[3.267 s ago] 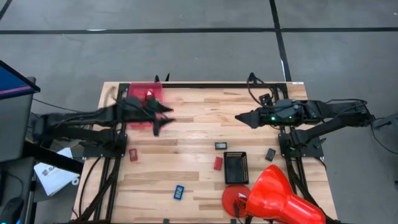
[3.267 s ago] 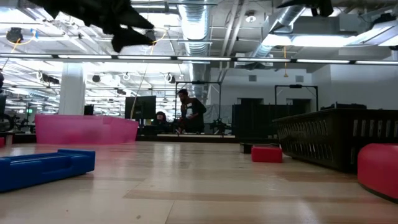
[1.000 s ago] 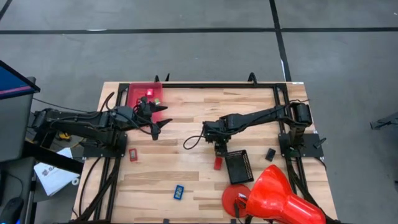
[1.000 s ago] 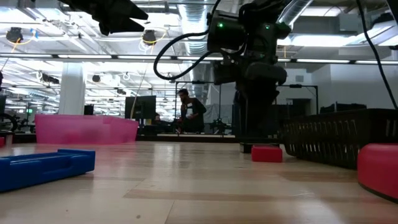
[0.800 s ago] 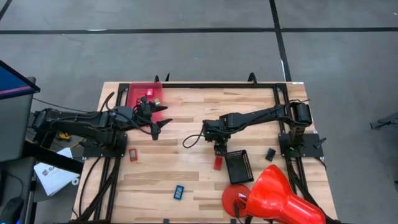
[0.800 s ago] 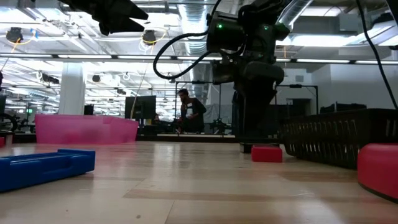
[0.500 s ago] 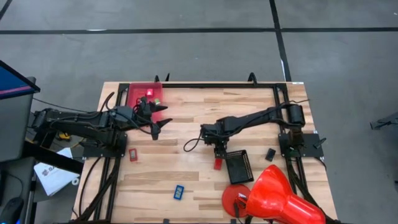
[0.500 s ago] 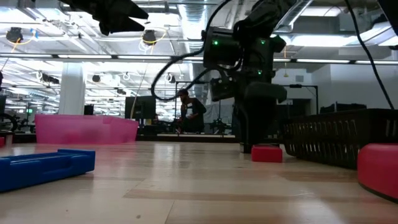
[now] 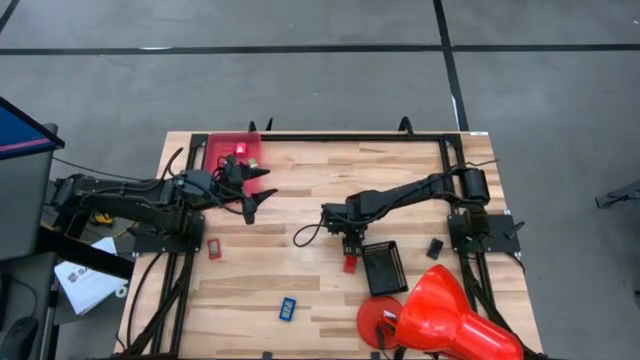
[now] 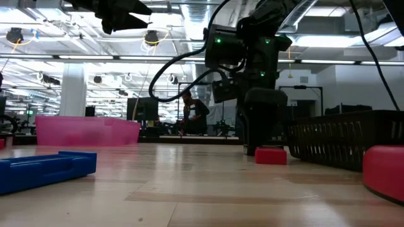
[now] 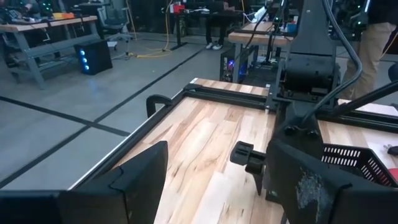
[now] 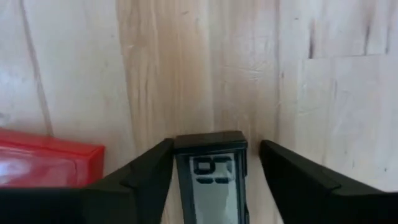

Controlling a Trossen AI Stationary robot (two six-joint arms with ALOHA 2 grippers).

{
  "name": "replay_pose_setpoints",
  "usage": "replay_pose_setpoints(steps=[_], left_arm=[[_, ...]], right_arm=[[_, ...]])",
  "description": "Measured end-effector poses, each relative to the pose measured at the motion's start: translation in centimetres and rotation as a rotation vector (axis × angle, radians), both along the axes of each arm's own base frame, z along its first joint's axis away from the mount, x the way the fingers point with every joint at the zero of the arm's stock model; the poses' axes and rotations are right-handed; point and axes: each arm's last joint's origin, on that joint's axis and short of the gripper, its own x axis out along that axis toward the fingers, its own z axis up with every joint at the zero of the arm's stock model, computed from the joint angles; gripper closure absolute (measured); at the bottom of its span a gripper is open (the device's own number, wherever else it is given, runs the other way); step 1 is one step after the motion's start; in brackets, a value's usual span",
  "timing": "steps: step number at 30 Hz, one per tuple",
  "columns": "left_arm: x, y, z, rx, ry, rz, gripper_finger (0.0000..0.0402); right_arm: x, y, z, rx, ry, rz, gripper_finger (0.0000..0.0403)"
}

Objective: Pick & Place Office items
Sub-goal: Put the left black digital timer into the black bin

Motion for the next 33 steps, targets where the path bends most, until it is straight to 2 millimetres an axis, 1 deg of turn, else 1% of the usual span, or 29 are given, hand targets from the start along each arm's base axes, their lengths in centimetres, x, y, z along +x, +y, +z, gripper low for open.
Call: replay_pose_setpoints(steps=[6,8,10,14,17,20,21,23,25,28,30,33], left_arm=[[0.0,0.0,0.0,-0.012,-0.006,0.002,0.0141],[0.0,0.0,0.0,-0.016,-0.008,0.003,0.0141],[0.0,0.0,0.1,-0.017,-0.013,0.003,0.0141],[0.0,0.0,0.2,-0.024,-0.034,0.004,0.0141],[0.0,0.0,0.2,-0.041,-0.043,0.006,0.0141],[0.0,0.0,0.2,-0.044,-0.044,0.007,0.0141],[0.0,0.0,0.2,-0.044,-0.044,0.006,0.0141],[0.0,0.0,0.2,-0.044,-0.044,0.007,0.0141],[0.0,0.0,0.2,-0.043,-0.042,0.006,0.0141],[0.0,0.0,0.2,-0.040,-0.041,0.006,0.0141],[0.0,0.0,0.2,-0.040,-0.040,0.006,0.0141],[0.0,0.0,0.2,-0.039,-0.040,0.006,0.0141]], right_arm=[[0.1,-1.3,0.1,0.001,-0.015,-0.094,0.0263],[0.5,-2.0,0.6,0.001,-0.041,-0.127,0.0263],[1.6,-3.4,1.4,-0.036,-0.107,-0.164,0.0263],[3.1,-6.5,4.8,-0.049,-0.206,-0.253,0.0263],[3.2,-8.1,6.9,-0.019,-0.192,-0.307,0.0251],[1.9,-8.6,9.0,0.026,-0.156,-0.316,0.0240],[1.5,-8.5,9.6,0.039,-0.146,-0.313,0.0241],[0.3,-7.4,10.4,0.081,-0.087,-0.289,0.0250],[-0.7,-5.4,11.5,0.158,-0.099,-0.241,0.0261],[-2.9,-2.0,13.0,0.233,-0.124,-0.192,0.0261],[-4.7,0.3,13.0,0.243,-0.111,-0.178,0.0257],[-7.5,3.2,12.6,0.235,-0.086,-0.186,0.0239]])
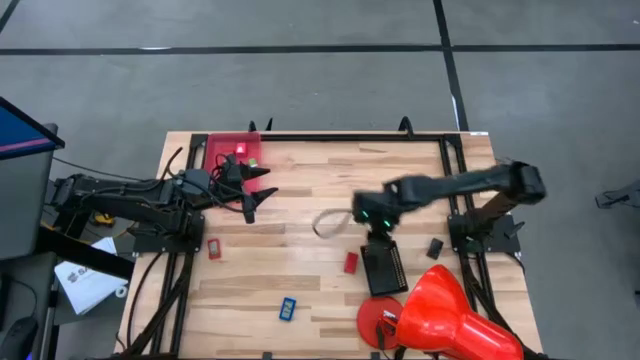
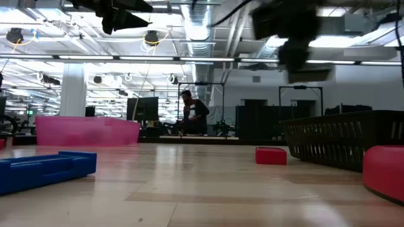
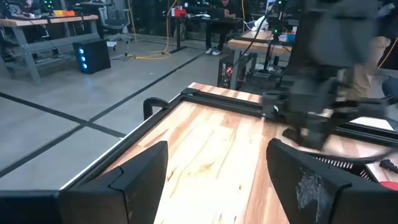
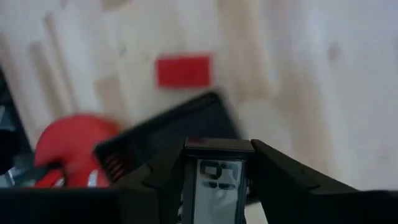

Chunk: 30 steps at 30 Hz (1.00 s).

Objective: Pick & Place Office items
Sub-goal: Put the left black digital timer into the black bin, then put the left red digital timer into the black bin

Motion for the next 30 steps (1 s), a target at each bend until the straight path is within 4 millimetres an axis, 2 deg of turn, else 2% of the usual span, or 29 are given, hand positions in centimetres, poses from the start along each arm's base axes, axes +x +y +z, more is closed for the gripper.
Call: replay_pose_setpoints(steps=[3,6,10,17,20,25,30], left_arm=[[0.0,0.0,0.0,0.001,0.000,0.000,0.0141],[0.0,0.0,0.0,0.000,0.000,0.000,0.0141],[-0.1,0.1,0.0,0.005,0.005,0.021,0.0141],[-2.0,0.5,0.3,-0.051,-0.004,0.075,0.0141],[-3.0,0.5,0.4,-0.082,-0.006,0.079,0.0141],[-4.1,0.5,0.5,-0.114,-0.020,0.084,0.0141],[-4.8,0.5,0.1,-0.157,0.013,0.096,0.0141]], right_arm=[[-2.1,2.4,-0.9,0.016,-0.015,0.005,0.0236],[-2.8,4.1,-2.1,-0.023,-0.031,0.024,0.0249],[-2.5,5.1,-3.9,-0.049,-0.047,0.055,0.0257],[-1.7,5.9,-7.3,-0.044,-0.019,0.071,0.0211],[-1.7,6.3,-8.1,-0.044,0.001,0.090,0.0204],[-1.3,5.8,-7.6,-0.044,-0.058,0.075,0.0205],[-0.4,5.4,-4.8,0.029,-0.209,-0.015,0.0207]])
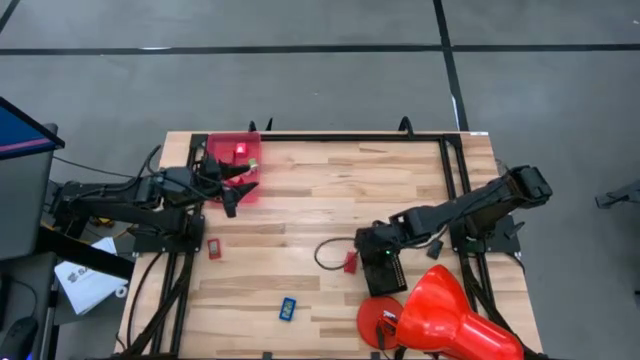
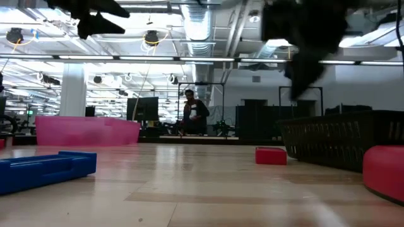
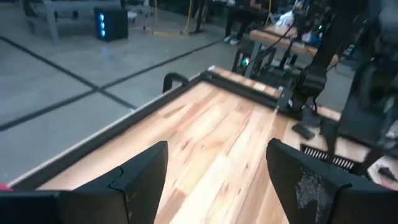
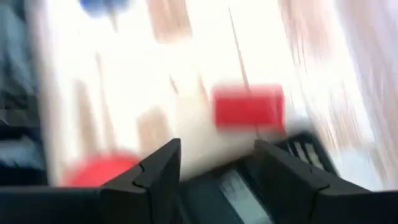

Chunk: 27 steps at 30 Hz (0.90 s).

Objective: Pick & Place Office items
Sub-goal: Put the left red digital timer into the black bin

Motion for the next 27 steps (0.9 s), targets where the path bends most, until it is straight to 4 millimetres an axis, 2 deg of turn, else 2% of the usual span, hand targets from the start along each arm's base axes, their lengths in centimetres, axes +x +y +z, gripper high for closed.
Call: replay_pose_setpoints(steps=[5,13,16,19,22,27], left_arm=[[-0.2,-0.1,-0.3,-0.018,0.020,0.000,0.0141],[-0.4,0.0,-0.6,-0.038,0.043,0.024,0.0141],[-1.0,0.2,-1.9,-0.152,0.125,0.109,0.0141],[-2.1,0.2,-4.2,-0.338,0.287,0.220,0.0141],[-2.4,-0.2,-5.7,-0.566,0.391,0.294,0.0141],[-0.9,-0.9,-7.2,-0.836,0.508,0.320,0.0144]], right_arm=[[1.8,-0.4,2.6,0.045,-0.120,-0.050,0.0207],[5.2,-0.5,2.3,0.104,-0.067,0.087,0.0207],[6.3,-0.9,3.2,0.119,-0.101,0.069,0.0207],[6.8,-1.6,5.0,0.117,-0.163,0.014,0.0207],[6.4,-2.7,6.9,0.108,-0.218,-0.067,0.0207],[4.9,-4.2,10.2,0.074,-0.341,-0.165,0.0207]])
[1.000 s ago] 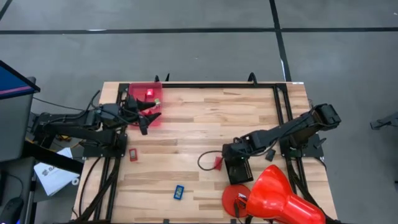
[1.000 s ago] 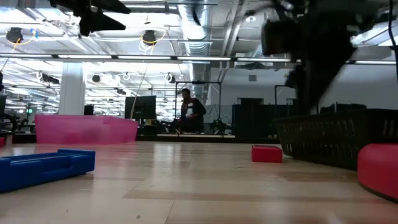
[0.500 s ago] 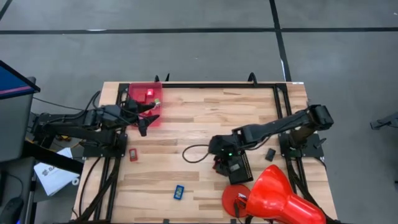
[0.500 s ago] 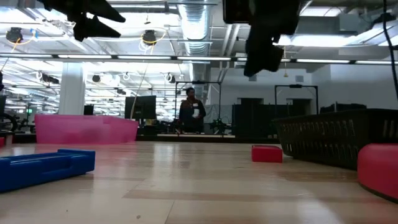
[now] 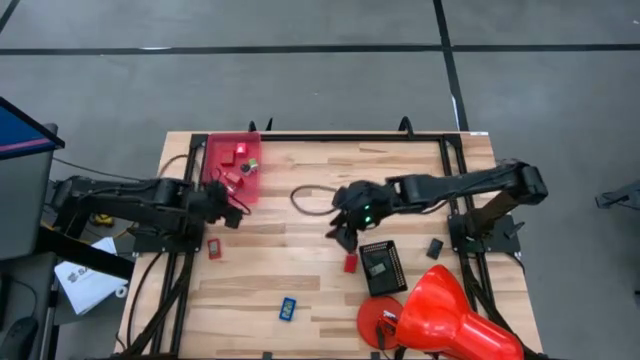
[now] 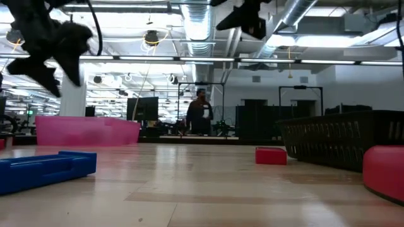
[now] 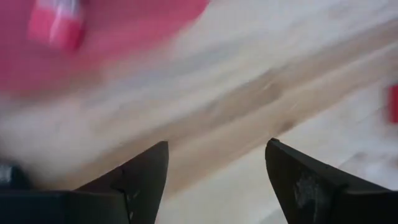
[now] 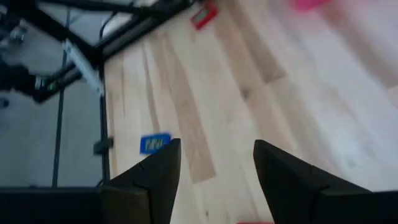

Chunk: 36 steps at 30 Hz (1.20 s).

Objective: Pick & Place Office items
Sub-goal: Put the left red digital timer into the black bin

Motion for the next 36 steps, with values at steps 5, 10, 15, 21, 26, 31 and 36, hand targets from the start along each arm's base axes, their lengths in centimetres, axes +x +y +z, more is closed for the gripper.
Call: replay_pose_setpoints(steps=[5,10,15,21,26,31,36], left_arm=[[0.9,-0.7,-2.0,-0.081,0.213,0.137,0.0169],[1.9,-1.8,-3.3,-0.149,0.311,0.230,0.0202],[2.4,-3.3,-4.2,-0.192,0.362,0.315,0.0228],[2.5,-4.9,-4.7,-0.238,0.363,0.420,0.0243],[2.3,-5.8,-4.8,-0.261,0.329,0.542,0.0247],[2.1,-6.0,-4.8,-0.258,0.325,0.589,0.0247],[2.4,-6.0,-5.5,-0.245,0.396,0.601,0.0247]], right_arm=[[-1.7,-0.8,2.5,-0.031,-0.082,-0.075,0.0207],[-3.1,-1.0,4.1,-0.053,-0.136,-0.112,0.0207],[-4.2,-0.9,5.2,-0.078,-0.170,-0.103,0.0207],[-5.2,-0.9,6.1,-0.119,-0.203,-0.062,0.0207],[-6.4,-0.8,6.9,-0.155,-0.223,-0.025,0.0207],[-7.8,-1.0,7.8,-0.186,-0.237,-0.004,0.0207],[-9.1,-1.2,8.8,-0.203,-0.277,0.006,0.0207]])
